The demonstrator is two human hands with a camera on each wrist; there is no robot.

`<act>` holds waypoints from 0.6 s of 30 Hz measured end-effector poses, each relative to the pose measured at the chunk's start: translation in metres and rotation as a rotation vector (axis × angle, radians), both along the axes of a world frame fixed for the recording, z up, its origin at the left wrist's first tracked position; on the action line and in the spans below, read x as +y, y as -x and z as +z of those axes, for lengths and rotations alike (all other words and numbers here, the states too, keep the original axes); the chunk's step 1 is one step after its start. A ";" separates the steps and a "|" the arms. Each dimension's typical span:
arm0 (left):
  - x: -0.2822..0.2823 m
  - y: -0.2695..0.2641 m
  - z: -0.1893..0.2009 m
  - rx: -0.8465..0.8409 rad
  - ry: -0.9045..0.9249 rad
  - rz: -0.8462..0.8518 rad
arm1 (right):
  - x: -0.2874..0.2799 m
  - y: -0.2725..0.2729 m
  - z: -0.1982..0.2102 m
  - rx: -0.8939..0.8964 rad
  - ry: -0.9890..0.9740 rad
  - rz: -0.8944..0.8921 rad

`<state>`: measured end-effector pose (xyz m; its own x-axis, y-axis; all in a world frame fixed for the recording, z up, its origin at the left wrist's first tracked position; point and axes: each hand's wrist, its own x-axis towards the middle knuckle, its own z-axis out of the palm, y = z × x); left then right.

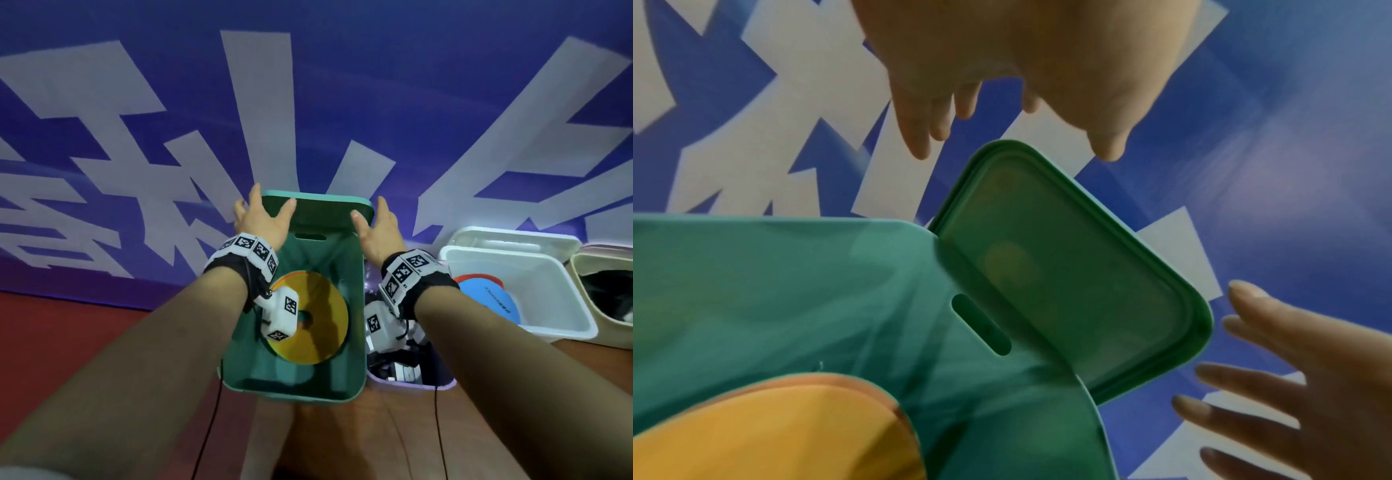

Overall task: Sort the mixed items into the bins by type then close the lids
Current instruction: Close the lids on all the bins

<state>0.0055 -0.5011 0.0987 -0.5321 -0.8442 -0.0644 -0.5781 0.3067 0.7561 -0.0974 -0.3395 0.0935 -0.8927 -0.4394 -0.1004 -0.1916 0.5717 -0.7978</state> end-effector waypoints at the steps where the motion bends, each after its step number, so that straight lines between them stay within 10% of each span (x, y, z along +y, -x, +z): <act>1: -0.006 0.004 -0.001 0.003 -0.019 -0.010 | -0.006 0.001 -0.001 -0.005 0.004 -0.015; 18: -0.030 0.006 0.000 0.170 -0.156 0.003 | -0.041 -0.018 0.006 0.080 0.090 -0.178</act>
